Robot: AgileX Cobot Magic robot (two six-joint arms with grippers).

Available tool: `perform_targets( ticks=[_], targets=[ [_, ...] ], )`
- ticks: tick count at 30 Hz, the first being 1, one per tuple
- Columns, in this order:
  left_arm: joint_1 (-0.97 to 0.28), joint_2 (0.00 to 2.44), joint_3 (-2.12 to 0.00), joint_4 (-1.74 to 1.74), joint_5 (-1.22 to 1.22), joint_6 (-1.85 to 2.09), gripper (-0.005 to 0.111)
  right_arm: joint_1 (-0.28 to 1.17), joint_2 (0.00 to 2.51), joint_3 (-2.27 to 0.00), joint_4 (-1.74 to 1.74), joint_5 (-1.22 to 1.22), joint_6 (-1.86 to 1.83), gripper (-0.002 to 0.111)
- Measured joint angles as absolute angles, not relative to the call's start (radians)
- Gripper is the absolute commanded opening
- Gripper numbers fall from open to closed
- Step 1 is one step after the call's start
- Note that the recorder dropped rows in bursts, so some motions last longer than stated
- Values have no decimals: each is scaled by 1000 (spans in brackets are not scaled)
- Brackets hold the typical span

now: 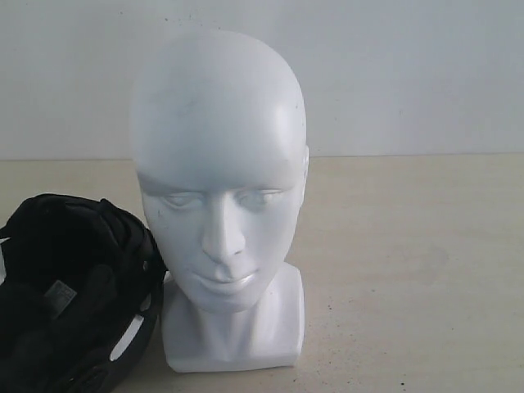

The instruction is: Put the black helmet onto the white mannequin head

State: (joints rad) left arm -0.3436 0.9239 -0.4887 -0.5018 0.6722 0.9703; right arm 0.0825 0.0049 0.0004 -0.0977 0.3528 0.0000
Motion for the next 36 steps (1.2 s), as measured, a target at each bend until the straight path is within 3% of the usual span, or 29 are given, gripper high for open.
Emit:
perform_targets(
  ticks=[27,36],
  targets=[
    [-380,907,-526,-441,686,833,81,83,5,0,-98,353,0,0],
    [-380,907,-605,-578,729,766,81,83,5,0,-98,353,0,0]
  ],
)
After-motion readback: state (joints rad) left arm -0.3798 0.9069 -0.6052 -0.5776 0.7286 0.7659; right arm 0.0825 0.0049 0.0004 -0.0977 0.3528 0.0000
